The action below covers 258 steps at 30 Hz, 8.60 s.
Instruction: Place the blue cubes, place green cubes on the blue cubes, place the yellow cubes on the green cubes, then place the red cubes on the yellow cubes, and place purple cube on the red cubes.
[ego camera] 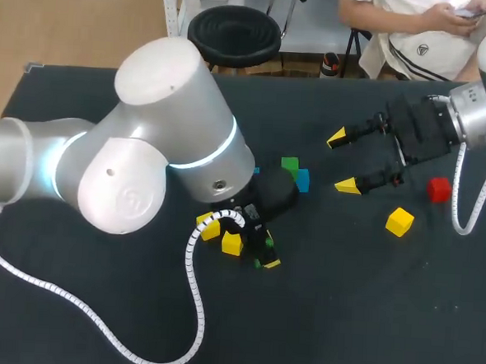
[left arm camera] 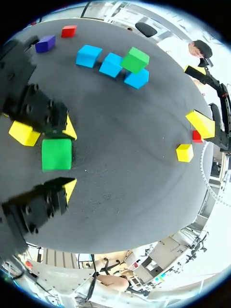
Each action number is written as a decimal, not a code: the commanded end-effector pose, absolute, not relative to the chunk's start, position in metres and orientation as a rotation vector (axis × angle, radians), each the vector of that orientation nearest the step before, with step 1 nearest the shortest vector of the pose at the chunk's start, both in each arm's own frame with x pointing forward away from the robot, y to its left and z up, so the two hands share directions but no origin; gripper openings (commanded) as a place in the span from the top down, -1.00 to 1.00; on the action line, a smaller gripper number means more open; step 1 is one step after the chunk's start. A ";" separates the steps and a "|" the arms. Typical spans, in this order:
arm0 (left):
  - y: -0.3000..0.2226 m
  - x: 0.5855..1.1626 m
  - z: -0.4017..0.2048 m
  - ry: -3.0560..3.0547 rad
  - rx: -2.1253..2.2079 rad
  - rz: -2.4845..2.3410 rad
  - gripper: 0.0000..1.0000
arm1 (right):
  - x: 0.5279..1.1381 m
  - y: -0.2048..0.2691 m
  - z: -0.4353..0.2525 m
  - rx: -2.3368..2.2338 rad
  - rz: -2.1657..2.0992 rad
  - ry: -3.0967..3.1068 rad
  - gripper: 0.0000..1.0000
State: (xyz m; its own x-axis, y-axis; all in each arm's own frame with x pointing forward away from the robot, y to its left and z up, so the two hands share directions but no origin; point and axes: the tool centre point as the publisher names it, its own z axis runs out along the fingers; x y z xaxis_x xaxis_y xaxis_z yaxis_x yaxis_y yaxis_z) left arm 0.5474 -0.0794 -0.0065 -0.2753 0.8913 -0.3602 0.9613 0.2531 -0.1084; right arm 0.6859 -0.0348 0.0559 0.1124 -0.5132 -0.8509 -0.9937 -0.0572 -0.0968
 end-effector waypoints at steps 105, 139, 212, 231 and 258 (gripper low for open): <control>-0.099 0.539 0.020 1.997 1.882 -0.477 1.00 | 0.685 -0.035 0.056 -1.667 0.839 1.489 -1.00; -0.071 0.539 0.052 1.812 1.883 -0.495 1.00 | 0.685 -0.035 0.056 -1.667 0.839 1.489 -1.00; -0.061 0.679 0.058 1.963 1.839 -0.386 1.00 | 0.685 -0.035 0.056 -1.667 0.839 1.489 -1.00; -0.062 0.685 0.038 2.009 1.804 -0.435 1.00 | 0.685 -0.035 0.056 -1.667 0.839 1.489 -1.00; -0.057 0.699 0.027 1.995 1.808 -0.430 1.00 | 0.685 -0.035 0.056 -1.667 0.839 1.489 -1.00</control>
State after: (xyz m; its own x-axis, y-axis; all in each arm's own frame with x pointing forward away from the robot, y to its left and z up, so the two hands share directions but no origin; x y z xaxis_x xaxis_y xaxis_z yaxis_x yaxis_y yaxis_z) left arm 0.6965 -0.0572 0.0287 -0.0717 0.8652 -0.4962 0.9927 0.1104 0.0491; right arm 0.6859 -0.0348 0.0559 0.1124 -0.5132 -0.8509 -0.9937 -0.0571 -0.0968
